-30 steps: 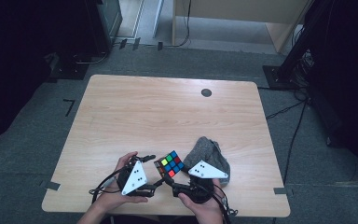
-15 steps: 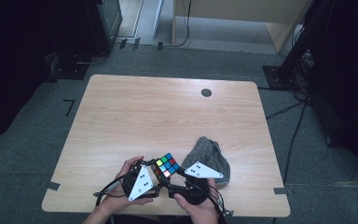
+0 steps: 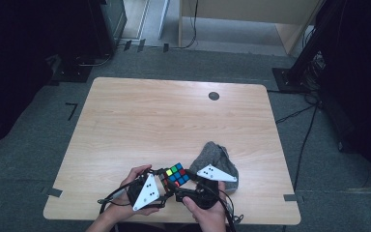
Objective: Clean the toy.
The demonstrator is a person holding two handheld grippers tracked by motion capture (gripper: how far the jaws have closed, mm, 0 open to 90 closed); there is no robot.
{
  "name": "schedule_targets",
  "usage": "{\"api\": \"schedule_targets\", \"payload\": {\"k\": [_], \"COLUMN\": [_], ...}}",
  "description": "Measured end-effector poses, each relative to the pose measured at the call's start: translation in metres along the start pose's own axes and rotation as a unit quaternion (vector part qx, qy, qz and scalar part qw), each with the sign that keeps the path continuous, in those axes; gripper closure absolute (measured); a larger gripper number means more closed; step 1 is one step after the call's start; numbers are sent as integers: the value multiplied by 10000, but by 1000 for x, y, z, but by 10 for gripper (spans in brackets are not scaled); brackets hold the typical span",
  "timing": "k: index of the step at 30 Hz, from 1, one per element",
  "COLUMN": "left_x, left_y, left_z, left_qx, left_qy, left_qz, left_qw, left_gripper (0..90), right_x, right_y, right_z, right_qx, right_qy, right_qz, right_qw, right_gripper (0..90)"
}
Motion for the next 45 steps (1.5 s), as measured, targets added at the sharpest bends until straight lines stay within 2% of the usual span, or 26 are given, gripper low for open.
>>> {"api": "schedule_targets", "payload": {"k": [1, 3, 7, 16, 20, 22, 23, 25, 28, 30, 31, 32, 33, 34, 35, 36, 37, 39, 40, 42, 43, 44, 45], "left_x": [0, -1, 0, 1, 1, -1, -1, -5, -12, -20, -23, -26, -29, -31, -32, -33, -34, -35, -36, -38, -38, -39, -40], "left_y": [0, -1, -2, -4, -3, -1, 0, 2, 6, 10, 11, 12, 14, 15, 16, 17, 17, 18, 18, 19, 19, 19, 20], "left_z": [0, 1, -1, -4, -4, -4, -4, -2, 1, 1, 2, 2, 2, 3, 3, 3, 3, 3, 3, 3, 3, 3, 3], "left_qx": [2, 11, -19, -29, -6, 23, 37, -5, -30, 8, 27, 51, 61, 74, 85, 98, 117, 143, 153, 162, 158, 157, 146], "left_qy": [19, 56, 171, 342, 317, 311, 324, 365, 467, 608, 687, 761, 800, 821, 840, 860, 892, 972, 1006, 1076, 1106, 1129, 1145], "left_qz": [-8, 6, 105, 139, 83, 93, 113, 105, 77, 44, 54, 67, 68, 58, 60, 61, 75, 94, 81, 67, 51, 20, -2], "left_qw": [10000, 10000, 9998, 9993, 9995, 9995, 9994, 9993, 9989, 9981, 9976, 9971, 9968, 9966, 9964, 9962, 9959, 9951, 9948, 9940, 9937, 9935, 9933], "left_gripper": [336, 335, 329, 304, 311, 330, 333, 334, 336, 336, 337, 337, 337, 337, 338, 338, 338, 338, 338, 337, 338, 337, 337], "right_x": [0, -1, -3, -7, -9, -10, -10, -9, -1, 7, 16, 24, 33, 44, 54, 64, 73, 85, 91, 101, 105, 108, 110], "right_y": [0, 1, 3, 0, -2, -2, -2, 1, 13, 23, 29, 34, 37, 39, 39, 39, 37, 31, 28, 19, 16, 15, 13], "right_z": [1, 1, 0, 5, 7, 6, 5, 1, -8, -15, -19, -21, -22, -21, -19, -15, -10, -1, 4, 14, 18, 21, 23], "right_qx": [-9, 11, 78, 74, 5, 10, -12, -57, 80, 268, 412, 493, 523, 492, 412, 287, 146, -56, -190, -497, -554, -574, -588], "right_qy": [-3, -10, -50, -24, -11, 140, 194, 256, 193, 174, 144, 154, 295, 523, 723, 852, 859, 741, 736, 856, 923, 951, 930], "right_qz": [-53, 60, 285, 619, 638, 592, 550, 314, 182, 223, 331, 500, 820, 1247, 1647, 1919, 2044, 2071, 2156, 2413, 2565, 2671, 2707], "right_qw": [10000, 10000, 9996, 9981, 9980, 9981, 9983, 9992, 9996, 9992, 9985, 9974, 9948, 9896, 9828, 9773, 9750, 9755, 9735, 9654, 9605, 9572, 9564], "right_gripper": [311, 327, 340, 342, 341, 337, 334, 256, 214, 209, 213, 214, 218, 229, 243, 258, 261, 257, 257, 258, 270, 286, 294]}}
Point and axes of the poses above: each handheld gripper's, and its own axes: y roughly backward along the jaws, z roughly out of its underside, x roughly to its right, the point moved 5 cm from there along -y, roughly forward along the jaws, and after that the axes turned 6 degrees about y, right-handed, at the moved point
